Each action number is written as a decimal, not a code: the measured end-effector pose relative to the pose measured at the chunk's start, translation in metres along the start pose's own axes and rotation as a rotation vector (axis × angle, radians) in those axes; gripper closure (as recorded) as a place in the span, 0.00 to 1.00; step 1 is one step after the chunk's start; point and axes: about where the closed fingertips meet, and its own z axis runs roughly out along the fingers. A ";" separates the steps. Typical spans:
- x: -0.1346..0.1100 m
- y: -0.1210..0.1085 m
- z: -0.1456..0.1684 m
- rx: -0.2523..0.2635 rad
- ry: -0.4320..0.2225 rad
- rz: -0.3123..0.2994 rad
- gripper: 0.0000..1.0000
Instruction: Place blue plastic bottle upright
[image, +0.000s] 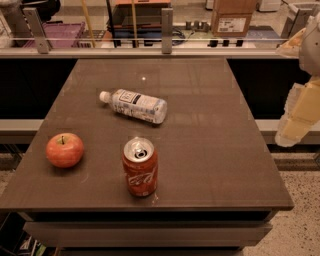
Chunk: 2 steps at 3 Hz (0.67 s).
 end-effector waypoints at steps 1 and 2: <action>-0.001 -0.002 -0.002 -0.002 0.003 0.003 0.00; -0.007 -0.009 -0.008 -0.007 0.013 0.012 0.00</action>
Offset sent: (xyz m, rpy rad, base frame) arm 0.0128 0.0039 0.0174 -0.0126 0.0447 -0.0283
